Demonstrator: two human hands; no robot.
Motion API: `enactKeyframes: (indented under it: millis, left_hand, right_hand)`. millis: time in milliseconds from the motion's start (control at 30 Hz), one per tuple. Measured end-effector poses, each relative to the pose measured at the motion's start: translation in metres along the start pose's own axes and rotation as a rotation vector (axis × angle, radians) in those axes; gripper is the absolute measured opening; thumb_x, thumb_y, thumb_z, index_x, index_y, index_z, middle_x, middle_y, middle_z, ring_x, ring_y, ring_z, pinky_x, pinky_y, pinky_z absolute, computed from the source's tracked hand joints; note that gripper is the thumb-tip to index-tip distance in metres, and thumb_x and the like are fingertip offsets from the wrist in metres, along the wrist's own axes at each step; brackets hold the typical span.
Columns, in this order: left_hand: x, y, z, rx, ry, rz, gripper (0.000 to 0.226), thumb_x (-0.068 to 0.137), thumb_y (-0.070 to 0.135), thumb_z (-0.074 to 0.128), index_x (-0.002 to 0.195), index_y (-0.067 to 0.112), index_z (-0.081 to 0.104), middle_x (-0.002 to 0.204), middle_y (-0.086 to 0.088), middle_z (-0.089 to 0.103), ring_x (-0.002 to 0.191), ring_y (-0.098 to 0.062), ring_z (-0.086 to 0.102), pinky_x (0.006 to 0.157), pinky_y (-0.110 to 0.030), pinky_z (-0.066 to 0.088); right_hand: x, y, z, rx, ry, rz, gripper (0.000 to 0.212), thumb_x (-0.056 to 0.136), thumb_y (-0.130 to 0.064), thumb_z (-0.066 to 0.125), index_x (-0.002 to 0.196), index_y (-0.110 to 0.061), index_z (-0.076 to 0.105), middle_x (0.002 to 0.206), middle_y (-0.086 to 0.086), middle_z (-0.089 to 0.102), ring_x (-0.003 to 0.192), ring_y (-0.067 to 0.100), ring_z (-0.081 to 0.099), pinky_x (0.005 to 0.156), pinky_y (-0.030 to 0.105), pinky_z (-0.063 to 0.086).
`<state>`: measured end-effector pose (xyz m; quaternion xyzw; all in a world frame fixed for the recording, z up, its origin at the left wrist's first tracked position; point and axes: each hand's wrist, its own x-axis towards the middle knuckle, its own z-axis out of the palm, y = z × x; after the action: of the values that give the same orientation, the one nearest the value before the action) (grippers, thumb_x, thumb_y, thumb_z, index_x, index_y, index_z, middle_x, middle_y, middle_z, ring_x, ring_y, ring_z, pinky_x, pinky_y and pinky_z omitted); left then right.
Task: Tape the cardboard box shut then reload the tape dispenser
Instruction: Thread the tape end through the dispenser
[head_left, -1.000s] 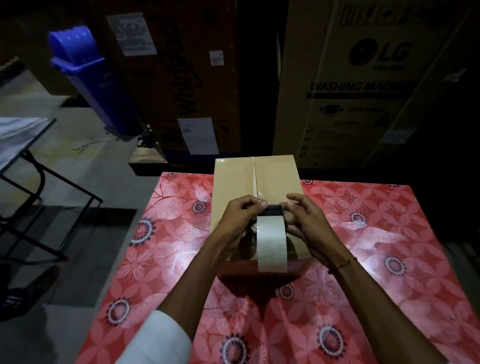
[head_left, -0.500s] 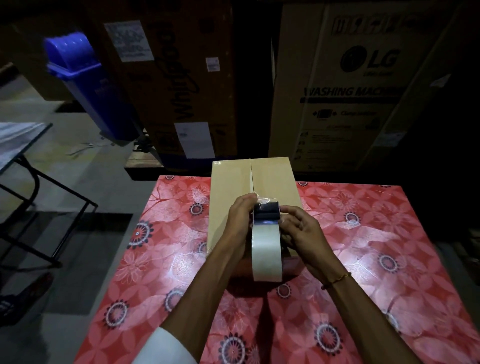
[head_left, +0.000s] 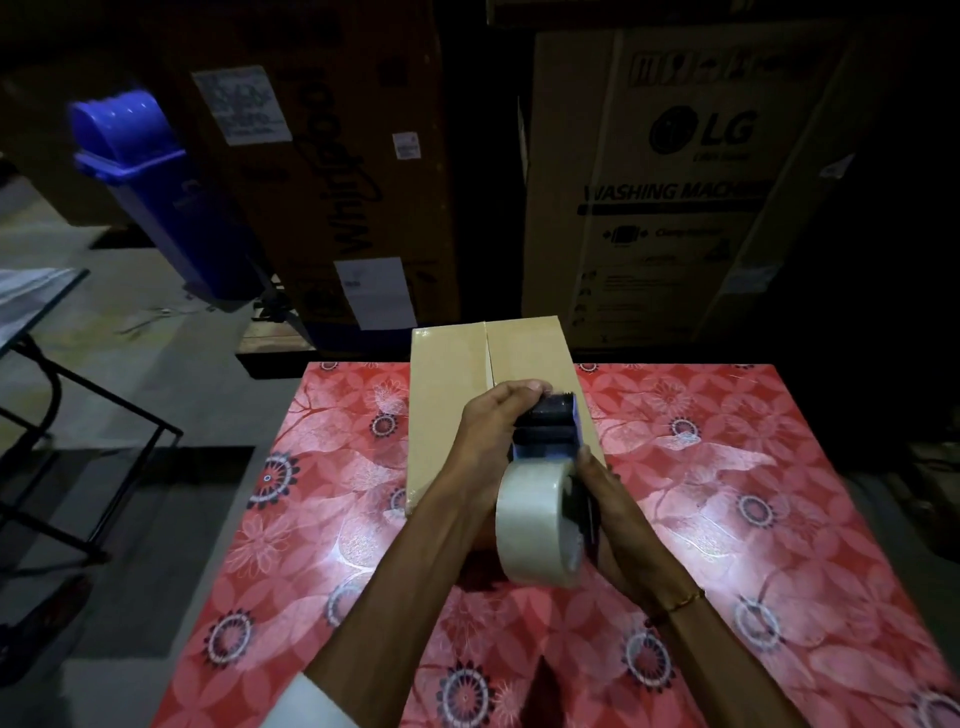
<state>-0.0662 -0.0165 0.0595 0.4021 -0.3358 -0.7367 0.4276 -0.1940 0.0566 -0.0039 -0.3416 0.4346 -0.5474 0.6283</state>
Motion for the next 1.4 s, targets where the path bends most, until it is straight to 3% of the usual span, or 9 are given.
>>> enactKeyframes:
  millis: [100,267,500,633,833,967,1133,1233,1400]
  left_hand:
    - [-0.004,0.002,0.010,0.047,-0.021,0.021,0.006,0.090,0.013,0.071,0.086,0.016,0.075,0.081,-0.003,0.073,0.076,-0.018,0.069,0.068,-0.033,0.059]
    - [-0.007,-0.004,0.026,0.411,0.052,0.156,0.022,0.086,0.019,0.077,0.100,0.007,0.065,0.092,-0.010,0.070,0.087,-0.019,0.063,0.076,-0.035,0.050]
    - [-0.010,-0.035,0.065,0.913,0.016,0.406,0.031,0.095,0.031,0.066,0.077,0.006,0.070,0.077,-0.010,0.071,0.074,-0.023,0.067,0.069,-0.039,0.052]
    - [-0.008,-0.068,0.078,0.886,-0.045,0.248,0.041,0.101,0.038,0.055,0.084,0.007,0.076,0.084,-0.014,0.075,0.084,-0.030,0.070,0.075,-0.042,0.054]
    - [-0.002,-0.138,0.090,0.816,-0.179,0.087,0.024,0.098,0.018,0.063,0.111,0.001,0.073,0.108,-0.014,0.074,0.100,-0.026,0.068,0.087,-0.034,0.052]
    - [0.000,-0.175,0.097,0.791,-0.248,0.014,0.027,0.094,0.000,0.062,0.120,-0.002,0.068,0.114,-0.014,0.072,0.098,-0.018,0.066,0.083,-0.023,0.054]
    - [0.005,-0.210,0.103,0.837,-0.226,0.006,0.031,0.095,-0.001,0.059,0.125,0.000,0.067,0.120,-0.013,0.071,0.107,-0.028,0.067,0.095,-0.040,0.054]
    - [0.011,-0.224,0.106,0.828,-0.154,-0.055,0.034,0.095,-0.003,0.057,0.128,0.000,0.064,0.121,-0.017,0.070,0.111,-0.030,0.066,0.098,-0.042,0.053]
    - [0.026,-0.234,0.110,0.829,-0.089,-0.116,0.031,0.096,-0.003,0.057,0.126,-0.003,0.065,0.123,-0.019,0.070,0.112,-0.032,0.066,0.100,-0.043,0.053]
  right_hand:
    - [-0.012,-0.004,0.003,0.033,0.056,-0.032,0.050,0.097,-0.052,0.046,0.130,-0.018,0.061,0.128,0.016,0.065,0.119,0.031,0.062,0.090,0.035,0.055]
    - [-0.034,-0.018,-0.014,-0.103,0.229,-0.073,0.052,0.086,-0.062,0.052,0.111,-0.020,0.071,0.111,0.017,0.073,0.105,0.035,0.068,0.089,0.045,0.054]
    - [-0.066,-0.025,-0.055,-0.331,0.338,-0.153,0.028,0.094,-0.047,0.050,0.081,-0.031,0.069,0.082,-0.008,0.070,0.078,0.008,0.063,0.075,0.026,0.050]
    - [-0.085,-0.019,-0.082,-0.430,0.388,-0.147,0.030,0.094,-0.053,0.050,0.091,-0.030,0.070,0.073,0.005,0.066,0.061,0.016,0.058,0.060,0.030,0.049]
    - [-0.102,0.007,-0.136,-0.822,0.608,-0.056,0.029,0.093,-0.061,0.043,0.081,-0.050,0.066,0.076,-0.005,0.065,0.075,0.017,0.065,0.069,0.035,0.052]
    - [-0.109,0.025,-0.170,-0.998,0.611,-0.006,0.030,0.096,-0.053,0.043,0.082,-0.041,0.067,0.078,-0.002,0.054,0.077,0.013,0.058,0.069,0.032,0.047]
    - [-0.108,0.035,-0.196,-1.062,0.595,0.055,0.037,0.098,-0.043,0.046,0.073,-0.026,0.067,0.078,0.004,0.055,0.076,0.020,0.057,0.068,0.036,0.047]
    - [-0.103,0.038,-0.205,-1.074,0.574,0.066,0.032,0.099,-0.038,0.047,0.070,-0.033,0.060,0.077,0.004,0.054,0.076,0.020,0.055,0.066,0.034,0.042]
    - [-0.090,0.042,-0.212,-1.094,0.548,0.113,0.036,0.100,-0.033,0.047,0.092,-0.013,0.075,0.083,0.008,0.060,0.082,0.022,0.057,0.067,0.032,0.040]
